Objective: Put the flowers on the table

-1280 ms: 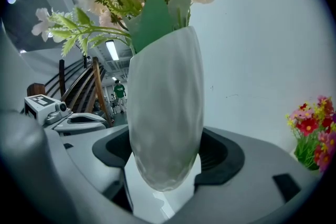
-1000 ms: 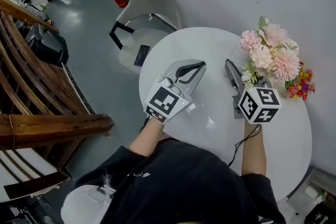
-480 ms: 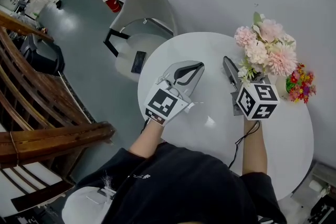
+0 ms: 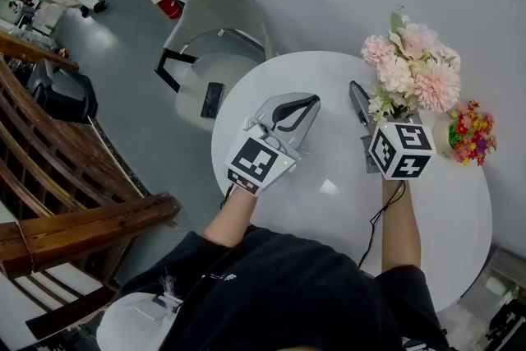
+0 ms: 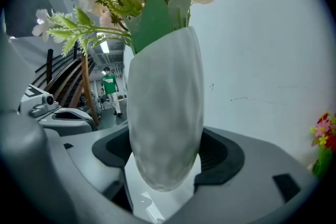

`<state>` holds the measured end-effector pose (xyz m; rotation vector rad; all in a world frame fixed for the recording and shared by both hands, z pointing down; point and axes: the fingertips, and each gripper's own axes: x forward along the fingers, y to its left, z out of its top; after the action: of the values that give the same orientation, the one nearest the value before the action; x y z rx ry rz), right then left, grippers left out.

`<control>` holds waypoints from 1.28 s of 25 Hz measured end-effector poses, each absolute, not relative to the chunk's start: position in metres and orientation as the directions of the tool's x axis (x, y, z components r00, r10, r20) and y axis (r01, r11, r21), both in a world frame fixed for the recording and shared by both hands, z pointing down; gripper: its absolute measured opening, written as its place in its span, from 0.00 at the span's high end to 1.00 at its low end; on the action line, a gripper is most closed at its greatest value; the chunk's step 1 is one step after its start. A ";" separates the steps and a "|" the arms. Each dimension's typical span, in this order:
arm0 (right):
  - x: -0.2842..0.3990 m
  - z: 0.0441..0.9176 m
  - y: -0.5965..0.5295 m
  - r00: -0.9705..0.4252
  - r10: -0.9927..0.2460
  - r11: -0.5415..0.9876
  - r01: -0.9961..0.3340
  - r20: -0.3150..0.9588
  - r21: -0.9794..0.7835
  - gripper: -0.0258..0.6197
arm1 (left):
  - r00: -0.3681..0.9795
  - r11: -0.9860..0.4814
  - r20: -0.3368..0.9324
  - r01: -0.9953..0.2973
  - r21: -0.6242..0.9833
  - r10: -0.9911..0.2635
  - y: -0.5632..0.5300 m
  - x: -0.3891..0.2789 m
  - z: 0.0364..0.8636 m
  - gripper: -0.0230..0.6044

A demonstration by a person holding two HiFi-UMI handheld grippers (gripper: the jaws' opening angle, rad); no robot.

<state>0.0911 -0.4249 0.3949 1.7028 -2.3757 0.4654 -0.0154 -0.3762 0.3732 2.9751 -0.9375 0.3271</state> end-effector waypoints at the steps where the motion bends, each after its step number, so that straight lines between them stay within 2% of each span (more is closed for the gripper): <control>1: 0.091 0.398 -0.430 -0.325 -0.887 0.292 -0.945 0.329 -0.145 0.39 | 0.800 -0.822 0.201 -0.567 -0.056 -0.566 -0.380 -0.016 0.375 0.96; 32: 0.098 0.445 -0.478 -0.312 -0.875 0.281 -0.950 0.369 -0.135 0.39 | 0.784 -0.813 0.245 -0.581 -0.034 -0.570 -0.406 -0.011 0.402 0.96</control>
<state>0.0984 -0.4784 0.4445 1.6906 -2.3266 0.4890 -0.0108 -0.4065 0.4018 2.9261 -0.9443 0.3807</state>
